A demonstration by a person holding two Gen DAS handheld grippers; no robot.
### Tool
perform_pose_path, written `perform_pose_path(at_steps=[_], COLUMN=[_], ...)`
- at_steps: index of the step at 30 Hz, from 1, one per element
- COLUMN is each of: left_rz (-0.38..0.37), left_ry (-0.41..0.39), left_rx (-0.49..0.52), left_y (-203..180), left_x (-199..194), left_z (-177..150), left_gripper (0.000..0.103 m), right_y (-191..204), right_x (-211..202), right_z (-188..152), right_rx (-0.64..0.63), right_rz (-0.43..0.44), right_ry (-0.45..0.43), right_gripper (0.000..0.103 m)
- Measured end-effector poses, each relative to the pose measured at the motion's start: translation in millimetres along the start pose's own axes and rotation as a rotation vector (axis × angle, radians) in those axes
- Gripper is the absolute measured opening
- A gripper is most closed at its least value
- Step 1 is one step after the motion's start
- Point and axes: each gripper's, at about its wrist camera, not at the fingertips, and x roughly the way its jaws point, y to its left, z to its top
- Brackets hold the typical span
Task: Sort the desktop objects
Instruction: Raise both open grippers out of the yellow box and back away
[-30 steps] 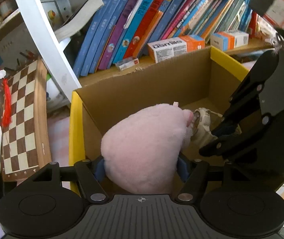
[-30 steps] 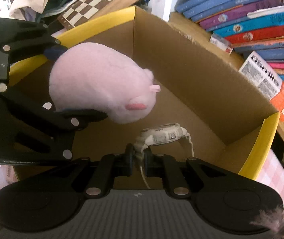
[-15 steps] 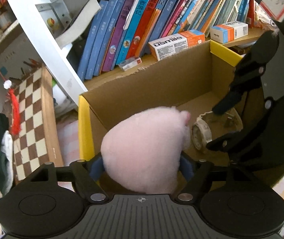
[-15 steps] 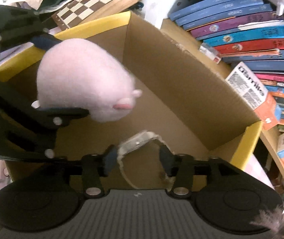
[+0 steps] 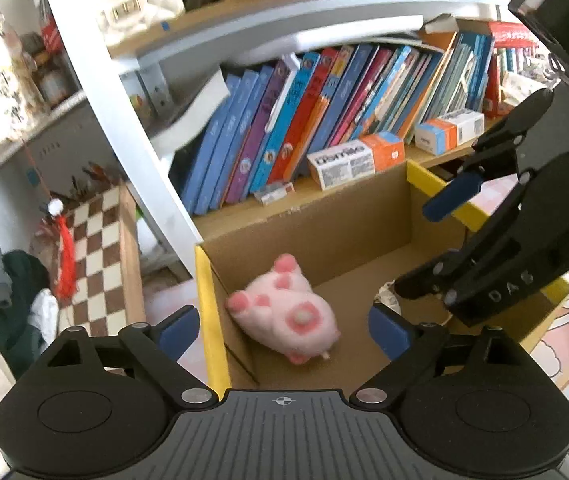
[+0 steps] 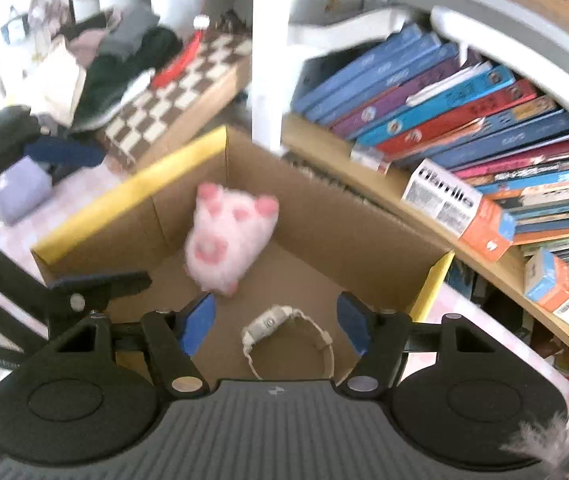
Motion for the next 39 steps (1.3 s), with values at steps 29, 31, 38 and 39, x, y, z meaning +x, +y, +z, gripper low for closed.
perform_pose_path(at_steps=[29,31,38,39], left_rz=[-0.014,-0.021,-0.037,-0.038], left_ry=[-0.136,-0.146,-0.155,-0.153], left_rx=[-0.103,-0.102,-0.101,-0.104], left_y=[25,25,27,27], left_x=[-133,-140,-160,-162], left_z=[-62,-67,-87,-90], left_gripper=[0.099,0.099,0.1,0.1], right_y=[87,96,124,128], right_x=[-125,-133,-150,-151], right_z=[-62,-69,-93,-96], right_rx=[0.176,0.191,0.224,0.23], right_rz=[-0.227,-0.239,-0.276,-0.28], right_ry=[-0.158,-0.167,-0.17,-0.168], right_gripper=[0.078,0.08,0.082,0.082])
